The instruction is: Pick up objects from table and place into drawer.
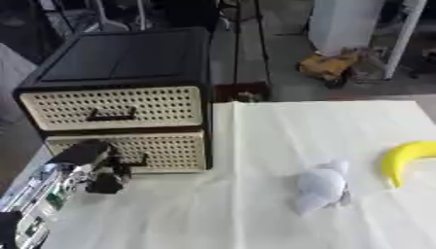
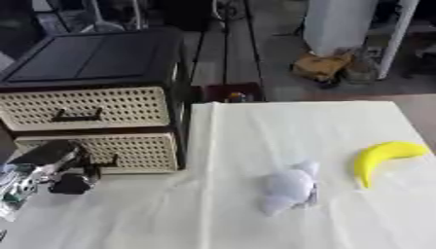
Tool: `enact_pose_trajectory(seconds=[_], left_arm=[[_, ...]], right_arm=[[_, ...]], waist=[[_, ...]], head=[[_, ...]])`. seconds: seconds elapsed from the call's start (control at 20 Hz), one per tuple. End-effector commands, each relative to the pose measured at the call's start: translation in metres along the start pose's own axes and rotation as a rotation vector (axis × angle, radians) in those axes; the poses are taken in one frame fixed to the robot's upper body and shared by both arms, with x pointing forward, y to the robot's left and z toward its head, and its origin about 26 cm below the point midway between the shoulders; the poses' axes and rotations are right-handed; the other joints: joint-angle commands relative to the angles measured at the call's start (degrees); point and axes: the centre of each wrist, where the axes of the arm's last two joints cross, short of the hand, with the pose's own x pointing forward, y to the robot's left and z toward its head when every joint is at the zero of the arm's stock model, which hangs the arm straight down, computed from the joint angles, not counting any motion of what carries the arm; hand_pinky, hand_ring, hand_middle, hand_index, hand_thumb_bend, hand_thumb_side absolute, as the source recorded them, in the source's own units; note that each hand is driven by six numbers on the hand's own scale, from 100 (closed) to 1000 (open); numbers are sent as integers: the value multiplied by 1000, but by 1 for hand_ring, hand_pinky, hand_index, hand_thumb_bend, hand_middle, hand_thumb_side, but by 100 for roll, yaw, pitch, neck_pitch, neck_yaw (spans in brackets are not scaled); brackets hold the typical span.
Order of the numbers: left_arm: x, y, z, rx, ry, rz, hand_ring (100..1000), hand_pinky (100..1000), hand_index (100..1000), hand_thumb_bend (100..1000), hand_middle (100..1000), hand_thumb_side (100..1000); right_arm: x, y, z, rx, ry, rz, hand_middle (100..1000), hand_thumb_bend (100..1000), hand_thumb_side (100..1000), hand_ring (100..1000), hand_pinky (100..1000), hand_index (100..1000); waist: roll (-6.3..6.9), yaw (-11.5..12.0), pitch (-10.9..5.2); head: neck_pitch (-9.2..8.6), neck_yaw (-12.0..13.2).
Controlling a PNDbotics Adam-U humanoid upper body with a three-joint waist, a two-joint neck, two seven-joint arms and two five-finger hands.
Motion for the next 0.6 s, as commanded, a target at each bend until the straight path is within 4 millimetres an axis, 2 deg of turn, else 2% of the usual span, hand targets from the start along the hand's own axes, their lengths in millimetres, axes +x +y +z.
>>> enact_pose_trajectory(seconds=[0.05,0.3,0.6], left_arm=[[-6,13,6,26,12,-38,100,100,541,100,100,410],[-4,9,14,-1,5,-64,100,100,615,100,100,417],[1,8,24,-37,-22,-67,100,100,656,100,100,419]], right_arm=[[3,-2,-9,-21,-35,-15,613,100,922,719,689,742],[2,-3,-10,-26,-35,-10,614,100,921,719,692,743],[2,-3,-11,-29,-36,-9,615,100,920,720,692,743]], waist=[[-14,16,-159],[-8,37,-180],[-6,58,-204]], head=[[-45,-1],[-27,-11],[-6,-30]])
